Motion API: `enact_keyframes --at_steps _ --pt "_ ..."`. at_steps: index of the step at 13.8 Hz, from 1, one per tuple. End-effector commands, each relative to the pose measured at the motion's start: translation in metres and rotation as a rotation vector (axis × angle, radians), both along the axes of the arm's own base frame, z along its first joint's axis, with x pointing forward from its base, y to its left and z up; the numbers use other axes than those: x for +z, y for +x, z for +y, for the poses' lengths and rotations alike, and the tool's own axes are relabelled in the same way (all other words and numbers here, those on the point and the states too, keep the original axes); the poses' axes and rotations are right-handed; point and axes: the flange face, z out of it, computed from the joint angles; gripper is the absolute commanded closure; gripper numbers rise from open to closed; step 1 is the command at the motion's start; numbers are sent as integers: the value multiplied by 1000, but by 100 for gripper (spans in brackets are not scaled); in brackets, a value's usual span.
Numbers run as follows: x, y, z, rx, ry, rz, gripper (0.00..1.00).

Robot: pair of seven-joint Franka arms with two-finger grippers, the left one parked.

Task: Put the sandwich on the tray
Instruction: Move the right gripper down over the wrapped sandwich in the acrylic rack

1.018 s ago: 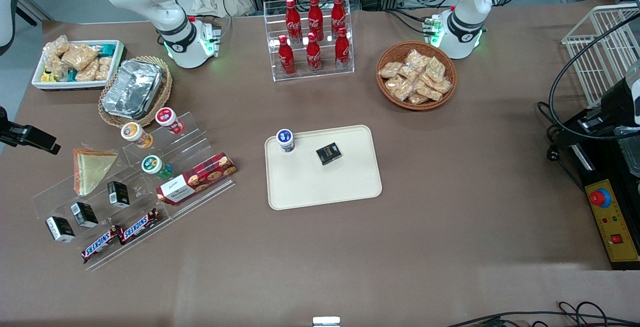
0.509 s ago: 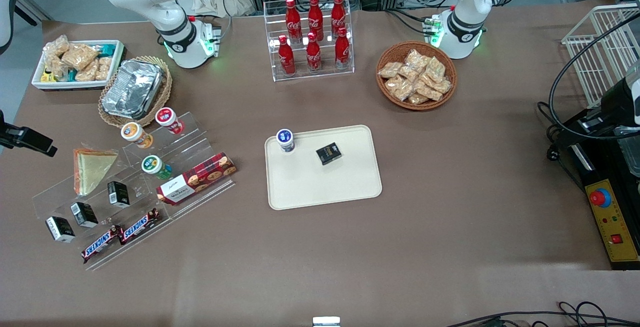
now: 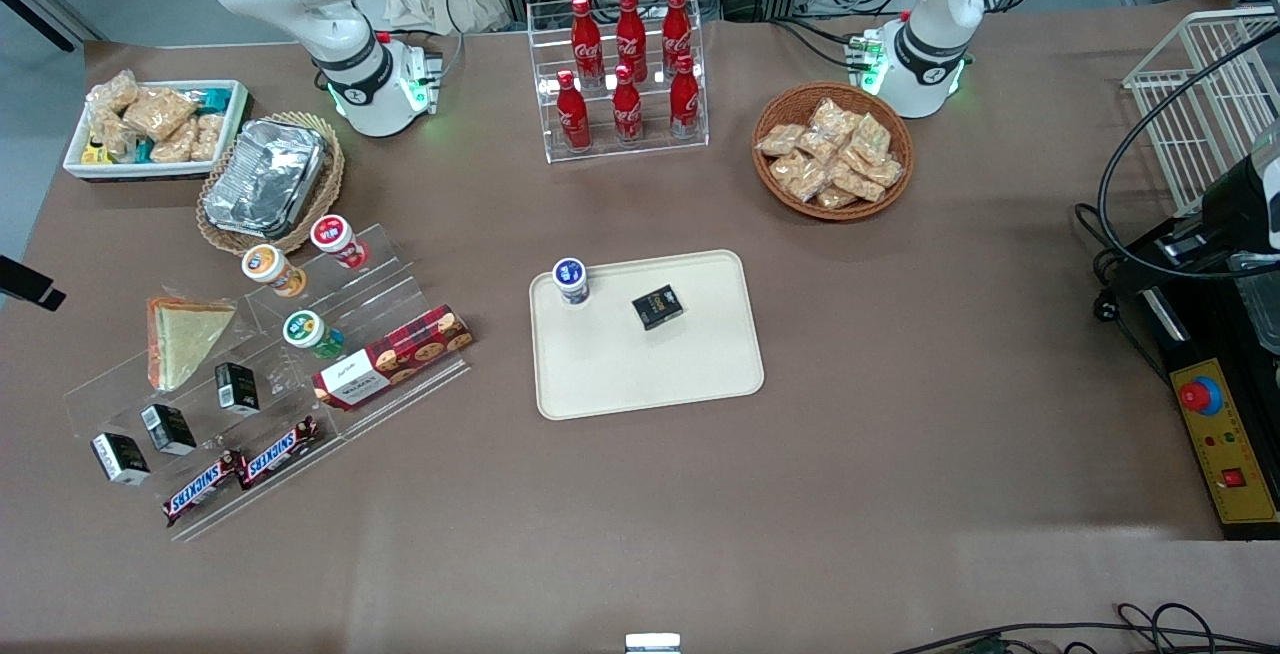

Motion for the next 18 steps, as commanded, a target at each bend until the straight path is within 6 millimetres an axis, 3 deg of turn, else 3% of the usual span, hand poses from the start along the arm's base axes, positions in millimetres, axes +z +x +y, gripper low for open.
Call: enact_keyframes --at_steps 1,5,9,11,15,18 --pt "-7 -3 -21 -59 5 -17 1" --pt "-29 -8 -36 -117 83 -8 1" --pt "-102 -4 -41 -130 72 -21 1" --pt "-139 -7 -54 -157 62 -4 1" --pt "-183 0 -49 -170 71 47 1" --pt "-202 -3 -44 -174 86 60 1"
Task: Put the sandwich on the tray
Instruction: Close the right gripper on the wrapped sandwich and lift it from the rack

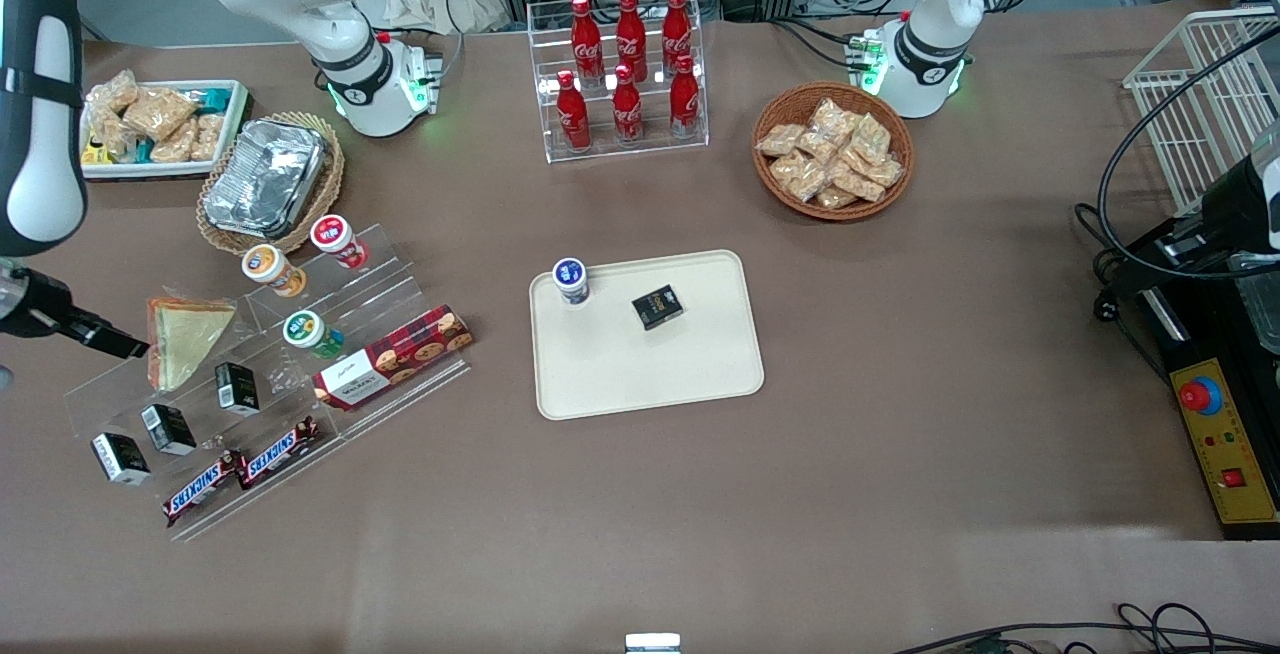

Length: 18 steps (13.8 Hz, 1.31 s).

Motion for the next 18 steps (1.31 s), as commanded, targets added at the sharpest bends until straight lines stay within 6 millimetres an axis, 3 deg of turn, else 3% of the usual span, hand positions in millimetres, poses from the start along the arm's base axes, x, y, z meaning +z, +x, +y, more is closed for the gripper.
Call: enact_keyframes --at_steps 1,7,11,13,14,16,18 --pt "-15 -4 5 -13 15 -12 1" --pt "-44 -15 9 2 20 19 1" --pt "-62 -17 21 17 23 40 9" --pt "-64 -16 22 20 18 41 20" --pt "-65 -16 23 21 18 42 31" --pt "-70 -15 28 27 17 54 66" --pt "-68 -13 31 30 18 54 84"
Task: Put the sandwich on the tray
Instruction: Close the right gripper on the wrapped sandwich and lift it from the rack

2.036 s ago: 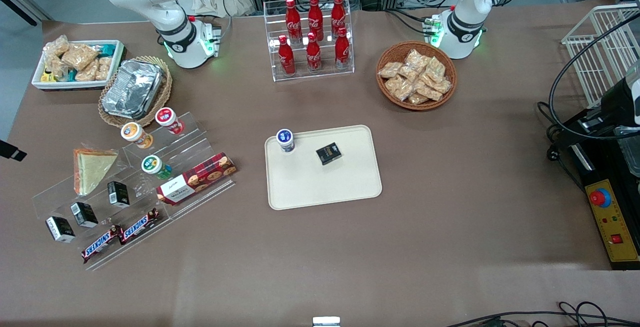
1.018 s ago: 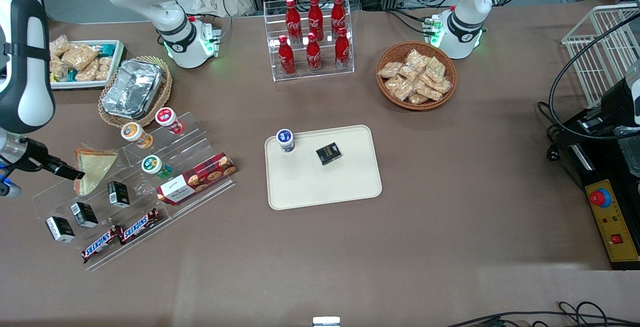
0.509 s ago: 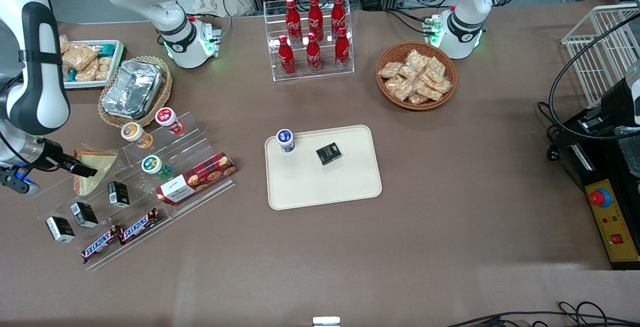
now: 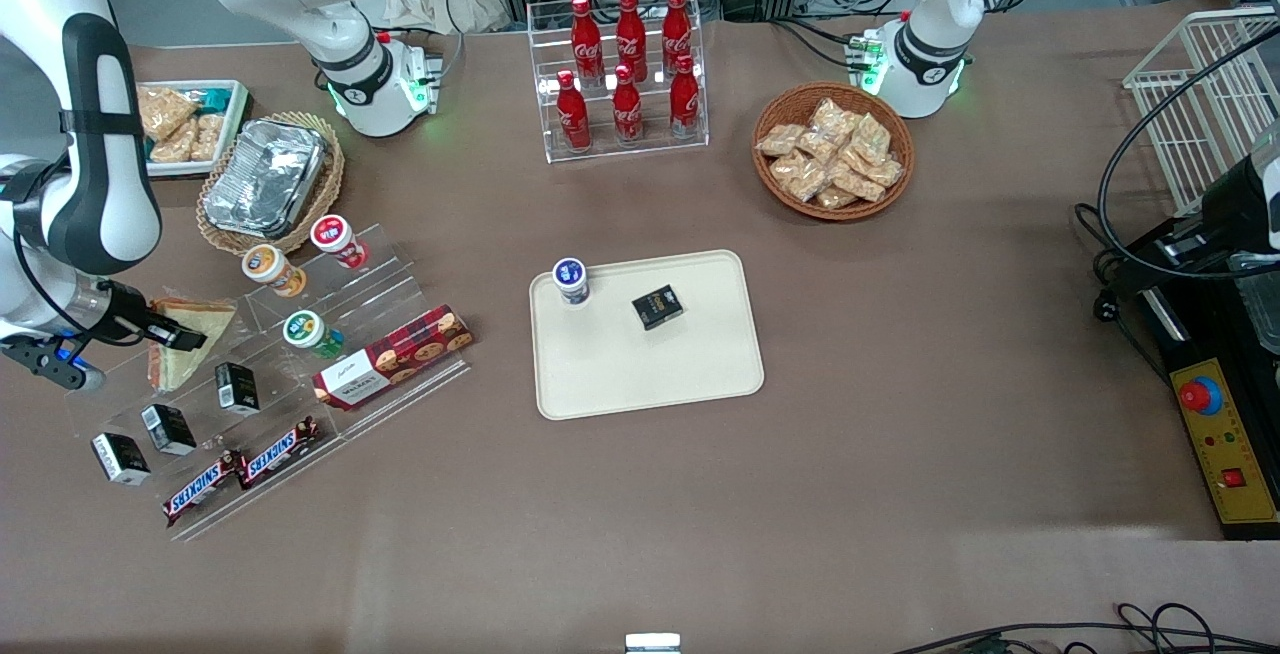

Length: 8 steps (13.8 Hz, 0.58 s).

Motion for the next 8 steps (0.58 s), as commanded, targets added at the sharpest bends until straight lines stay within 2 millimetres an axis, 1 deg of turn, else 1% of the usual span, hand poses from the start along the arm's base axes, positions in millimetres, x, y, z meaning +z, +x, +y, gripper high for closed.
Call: enact_keyframes --at_steps 1,3,4,6,8 --pt "2 3 8 -3 8 -15 87" --pt "19 8 11 7 8 -46 95" --pt "32 11 10 10 7 -71 97" --pt "66 10 10 47 6 -111 100" --pt "100 15 14 152 -1 -122 100"
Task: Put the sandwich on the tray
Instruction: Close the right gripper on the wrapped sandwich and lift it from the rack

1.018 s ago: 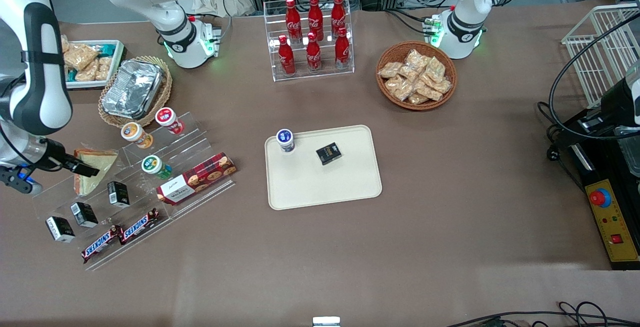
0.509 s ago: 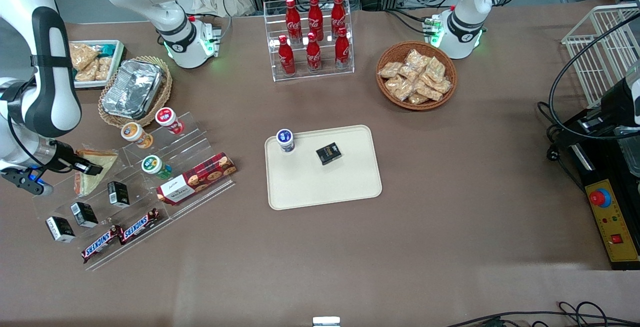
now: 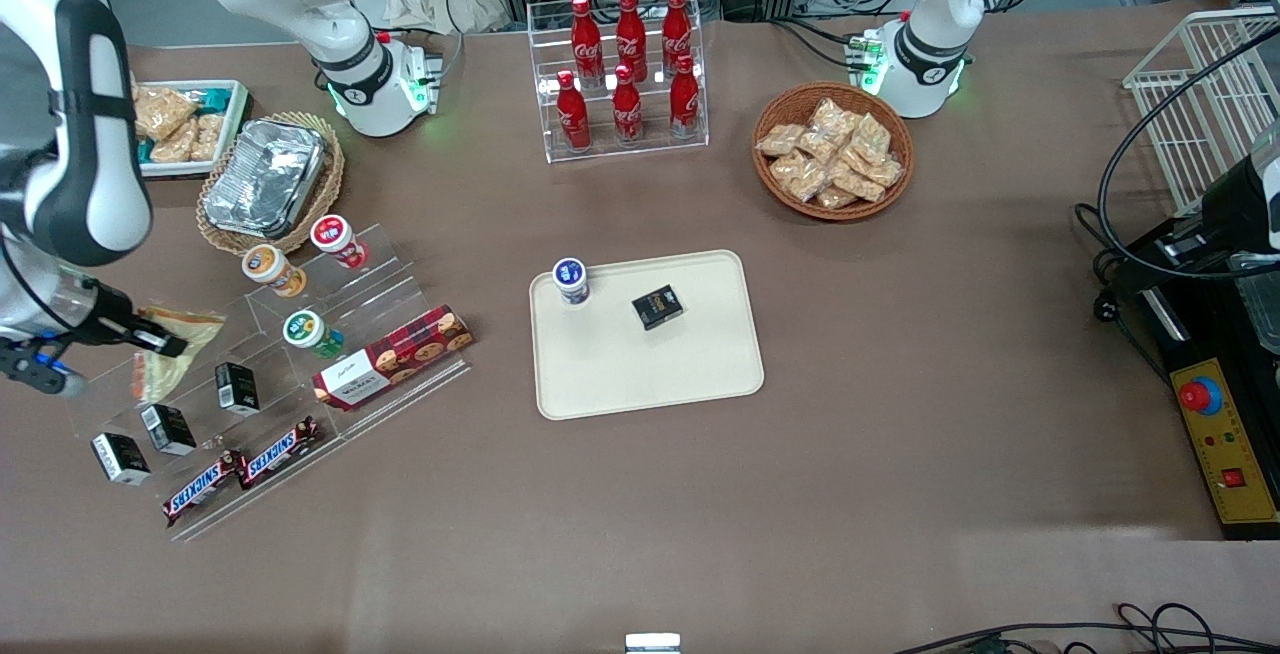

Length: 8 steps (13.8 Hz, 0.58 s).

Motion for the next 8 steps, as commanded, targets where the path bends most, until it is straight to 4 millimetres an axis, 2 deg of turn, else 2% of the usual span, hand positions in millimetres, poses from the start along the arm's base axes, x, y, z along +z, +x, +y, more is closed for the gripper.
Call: enact_keyframes --at_steps 1,2,4,6,8 --pt "51 3 9 101 0 -6 100" --pt "63 6 21 137 -2 18 100" --pt "75 8 48 175 14 73 100" --pt "87 10 66 218 15 62 100" --pt "105 14 106 281 18 78 100"
